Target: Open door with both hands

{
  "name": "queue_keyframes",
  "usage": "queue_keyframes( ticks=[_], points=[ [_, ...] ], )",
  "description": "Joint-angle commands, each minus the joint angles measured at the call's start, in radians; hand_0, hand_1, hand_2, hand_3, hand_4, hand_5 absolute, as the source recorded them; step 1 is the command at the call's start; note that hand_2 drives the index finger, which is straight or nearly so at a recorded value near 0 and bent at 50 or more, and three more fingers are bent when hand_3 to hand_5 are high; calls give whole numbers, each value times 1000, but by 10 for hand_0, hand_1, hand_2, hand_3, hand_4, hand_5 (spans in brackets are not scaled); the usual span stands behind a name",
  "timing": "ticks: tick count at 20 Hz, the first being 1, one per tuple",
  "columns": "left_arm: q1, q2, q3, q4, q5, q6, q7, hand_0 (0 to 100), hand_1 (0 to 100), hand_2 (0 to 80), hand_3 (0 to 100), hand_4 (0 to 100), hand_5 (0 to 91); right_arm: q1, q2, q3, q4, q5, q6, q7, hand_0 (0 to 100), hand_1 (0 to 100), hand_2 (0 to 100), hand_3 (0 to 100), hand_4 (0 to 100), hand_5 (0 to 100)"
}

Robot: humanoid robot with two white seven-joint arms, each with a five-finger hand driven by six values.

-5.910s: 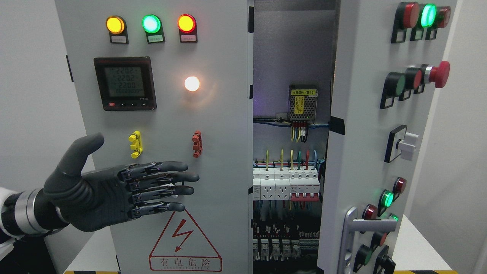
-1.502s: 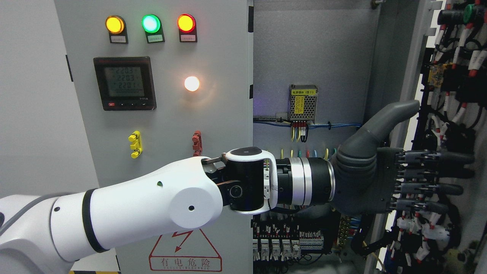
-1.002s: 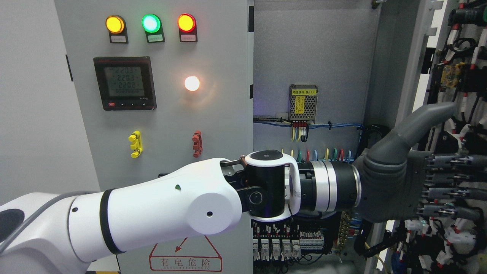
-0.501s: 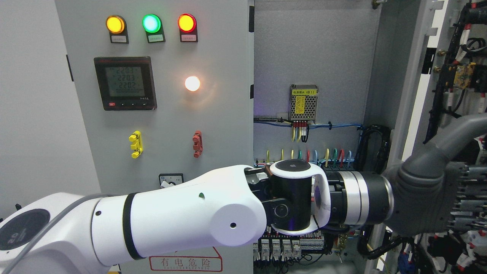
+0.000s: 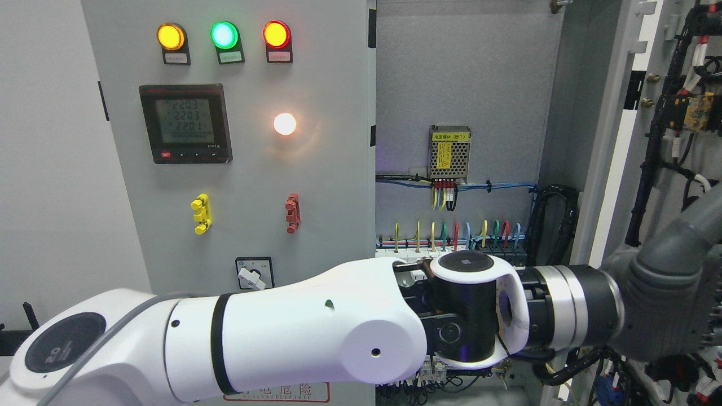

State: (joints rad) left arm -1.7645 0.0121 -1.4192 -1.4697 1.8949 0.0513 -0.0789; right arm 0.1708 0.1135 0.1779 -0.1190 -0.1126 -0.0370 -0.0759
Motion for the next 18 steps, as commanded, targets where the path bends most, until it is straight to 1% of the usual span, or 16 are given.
queue_keyframes(
  ticks=[1, 7, 18],
  points=[
    [11, -78, -6, 22, -16, -2, 5, 0, 0, 0, 0, 31, 0, -1, 0, 0, 1, -1, 0, -1, 107, 0, 0, 0, 0, 0],
    [16, -99, -9, 68, -17, -8, 7, 0, 0, 0, 0, 31, 0, 1, 0, 0, -1, 1, 0, -1, 107, 0, 0, 0, 0, 0],
    [16, -95, -4, 72, -20, -7, 5, 0, 0, 0, 0, 31, 0, -1, 0, 0, 1, 1, 0, -1, 107, 0, 0, 0, 0, 0]
  ],
)
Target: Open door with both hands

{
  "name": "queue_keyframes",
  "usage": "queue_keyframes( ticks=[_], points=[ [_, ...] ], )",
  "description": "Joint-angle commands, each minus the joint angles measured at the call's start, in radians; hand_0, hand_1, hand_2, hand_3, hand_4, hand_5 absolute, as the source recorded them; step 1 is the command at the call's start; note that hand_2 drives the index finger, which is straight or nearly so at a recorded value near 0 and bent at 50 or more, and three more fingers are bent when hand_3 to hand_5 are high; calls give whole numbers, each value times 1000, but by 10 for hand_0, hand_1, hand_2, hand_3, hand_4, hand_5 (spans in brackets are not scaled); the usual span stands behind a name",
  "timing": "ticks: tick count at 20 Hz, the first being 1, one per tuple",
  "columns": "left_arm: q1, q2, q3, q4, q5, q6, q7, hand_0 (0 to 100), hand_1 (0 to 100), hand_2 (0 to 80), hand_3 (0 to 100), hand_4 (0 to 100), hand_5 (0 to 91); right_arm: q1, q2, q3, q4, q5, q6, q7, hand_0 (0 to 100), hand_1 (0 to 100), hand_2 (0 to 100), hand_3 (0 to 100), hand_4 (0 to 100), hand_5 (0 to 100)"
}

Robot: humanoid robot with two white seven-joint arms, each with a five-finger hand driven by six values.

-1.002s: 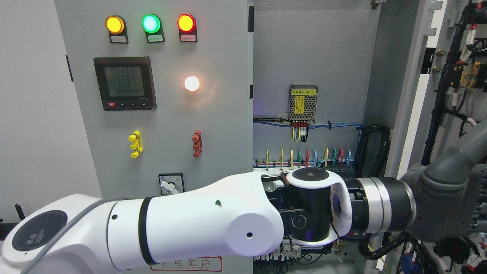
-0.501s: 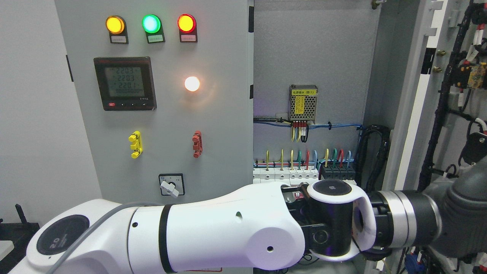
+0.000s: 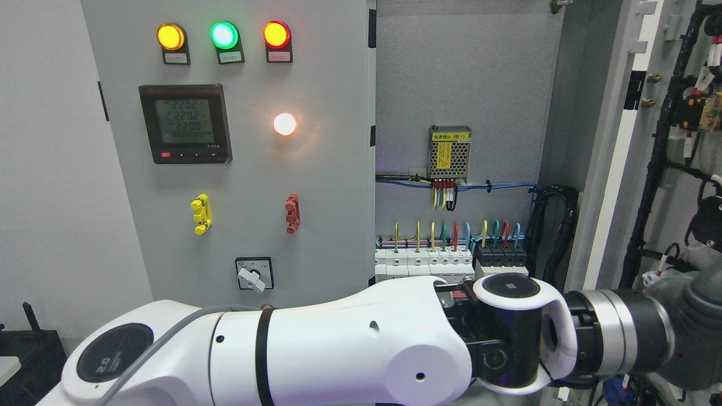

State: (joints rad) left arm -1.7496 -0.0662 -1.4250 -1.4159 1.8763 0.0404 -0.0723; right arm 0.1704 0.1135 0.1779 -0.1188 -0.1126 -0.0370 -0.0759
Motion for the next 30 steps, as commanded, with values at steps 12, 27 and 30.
queue_keyframes(
  ticks=[12, 27, 30],
  points=[
    [106, 299, 38, -130, -74, 19, -79, 0, 0, 0, 0, 31, 0, 1, 0, 0, -1, 1, 0, -1, 107, 0, 0, 0, 0, 0],
    [476, 833, 175, -478, -186, 111, -159, 0, 0, 0, 0, 31, 0, 0, 0, 0, 1, 1, 0, -1, 107, 0, 0, 0, 0, 0],
    [554, 907, 175, -485, -238, 118, -159, 0, 0, 0, 0, 31, 0, 1, 0, 0, -1, 1, 0, -1, 107, 0, 0, 0, 0, 0]
  ],
)
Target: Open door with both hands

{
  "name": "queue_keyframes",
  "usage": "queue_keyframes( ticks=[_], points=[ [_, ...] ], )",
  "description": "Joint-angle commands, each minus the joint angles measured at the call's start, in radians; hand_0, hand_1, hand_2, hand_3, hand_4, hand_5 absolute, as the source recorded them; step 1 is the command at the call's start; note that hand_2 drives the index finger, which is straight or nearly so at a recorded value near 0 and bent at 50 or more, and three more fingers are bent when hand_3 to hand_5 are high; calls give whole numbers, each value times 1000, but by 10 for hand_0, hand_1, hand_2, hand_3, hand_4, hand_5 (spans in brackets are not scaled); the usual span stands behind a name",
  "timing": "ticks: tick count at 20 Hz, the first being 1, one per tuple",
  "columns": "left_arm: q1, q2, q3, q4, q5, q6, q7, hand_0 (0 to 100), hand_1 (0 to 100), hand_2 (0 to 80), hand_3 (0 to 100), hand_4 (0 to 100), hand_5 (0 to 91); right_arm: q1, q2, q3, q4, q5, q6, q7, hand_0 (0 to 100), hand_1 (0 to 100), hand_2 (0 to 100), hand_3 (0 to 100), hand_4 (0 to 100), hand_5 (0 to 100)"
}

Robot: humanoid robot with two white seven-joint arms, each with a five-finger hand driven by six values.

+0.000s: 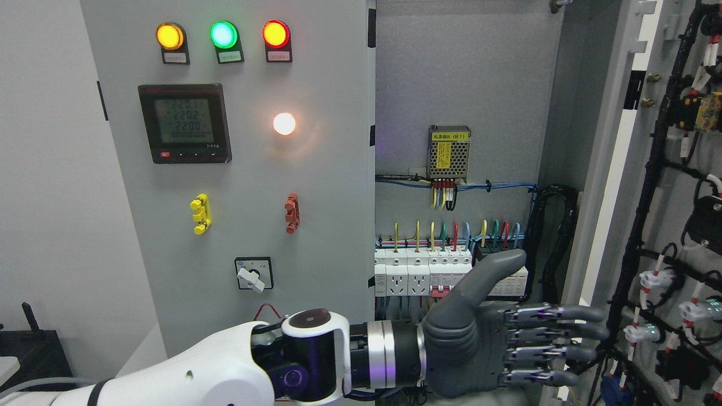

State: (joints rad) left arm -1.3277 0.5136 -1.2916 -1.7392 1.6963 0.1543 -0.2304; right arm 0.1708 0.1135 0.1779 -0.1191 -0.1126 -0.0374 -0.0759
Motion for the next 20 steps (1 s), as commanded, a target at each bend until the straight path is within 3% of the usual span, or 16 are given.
queue_keyframes(
  ticks=[1, 9, 13, 20],
  points=[
    [166, 345, 41, -161, -91, 4, -1, 0, 0, 0, 0, 31, 0, 0, 0, 0, 1, -1, 1, -1, 107, 0, 0, 0, 0, 0],
    [438, 523, 43, -161, -248, 1, -15, 0, 0, 0, 0, 31, 0, 0, 0, 0, 1, 1, 1, -1, 107, 0, 0, 0, 0, 0],
    [542, 621, 43, -160, -270, -4, -15, 0, 0, 0, 0, 31, 0, 1, 0, 0, -1, -1, 1, -1, 107, 0, 0, 0, 0, 0],
    [772, 709, 37, -132, -402, -22, -13, 0, 0, 0, 0, 31, 0, 0, 0, 0, 1, -1, 1, -1, 107, 0, 0, 0, 0, 0]
  ],
)
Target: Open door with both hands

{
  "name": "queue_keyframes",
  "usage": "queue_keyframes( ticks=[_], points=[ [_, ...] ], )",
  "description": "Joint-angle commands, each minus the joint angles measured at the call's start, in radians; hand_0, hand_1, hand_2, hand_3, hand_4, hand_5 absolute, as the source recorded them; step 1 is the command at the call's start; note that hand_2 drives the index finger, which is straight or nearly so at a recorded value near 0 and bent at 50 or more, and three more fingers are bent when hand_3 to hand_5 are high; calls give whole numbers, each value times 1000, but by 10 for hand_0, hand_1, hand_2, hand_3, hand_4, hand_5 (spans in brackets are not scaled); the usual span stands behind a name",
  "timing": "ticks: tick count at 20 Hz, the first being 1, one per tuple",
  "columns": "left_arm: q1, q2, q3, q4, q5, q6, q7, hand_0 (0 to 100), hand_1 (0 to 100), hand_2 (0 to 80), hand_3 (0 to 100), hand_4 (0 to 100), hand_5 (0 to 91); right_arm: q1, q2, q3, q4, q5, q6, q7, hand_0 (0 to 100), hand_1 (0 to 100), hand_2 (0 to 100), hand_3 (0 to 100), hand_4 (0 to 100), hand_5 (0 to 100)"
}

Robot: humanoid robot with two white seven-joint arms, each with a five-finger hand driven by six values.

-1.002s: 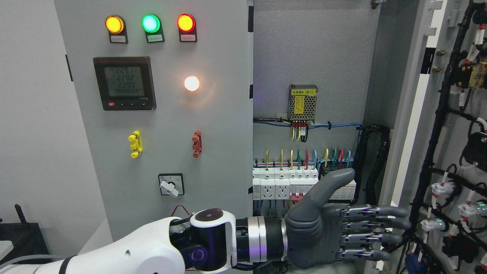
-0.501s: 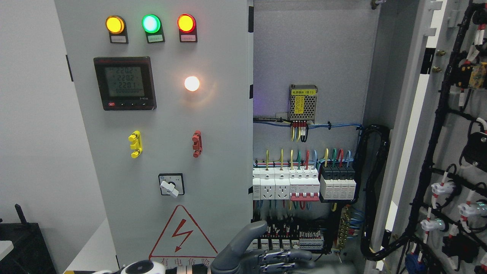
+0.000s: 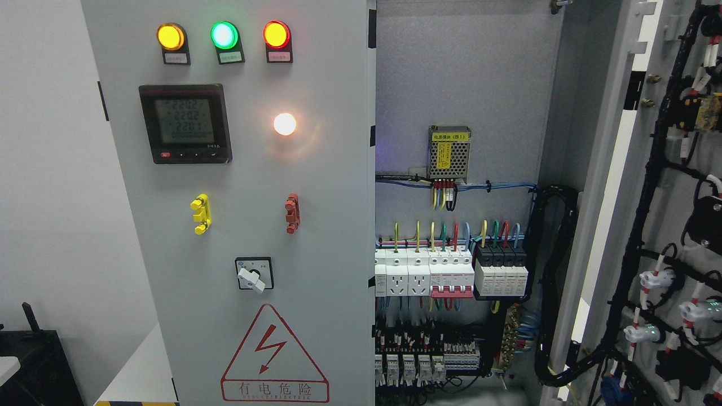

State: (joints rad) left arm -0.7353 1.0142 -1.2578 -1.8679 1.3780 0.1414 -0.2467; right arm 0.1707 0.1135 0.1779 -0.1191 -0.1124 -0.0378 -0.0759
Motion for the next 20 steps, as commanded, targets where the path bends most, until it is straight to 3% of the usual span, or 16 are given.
queue_keyframes(
  ticks=[1, 9, 15, 20],
  points=[
    [212, 215, 5, 7, -89, -23, 3, 0, 0, 0, 0, 31, 0, 0, 0, 0, 1, -1, 1, -1, 107, 0, 0, 0, 0, 0],
    [454, 204, 8, 156, -106, -48, 4, 0, 0, 0, 0, 31, 0, 0, 0, 0, 1, 0, 1, -1, 106, 0, 0, 0, 0, 0],
    [648, 192, 11, 223, -186, -178, 26, 0, 0, 0, 0, 31, 0, 0, 0, 0, -1, 0, 1, -1, 107, 0, 0, 0, 0, 0],
    [734, 71, 17, 396, -189, -178, 24, 0, 0, 0, 0, 31, 0, 0, 0, 0, 0, -1, 1, -1, 107, 0, 0, 0, 0, 0]
  ],
)
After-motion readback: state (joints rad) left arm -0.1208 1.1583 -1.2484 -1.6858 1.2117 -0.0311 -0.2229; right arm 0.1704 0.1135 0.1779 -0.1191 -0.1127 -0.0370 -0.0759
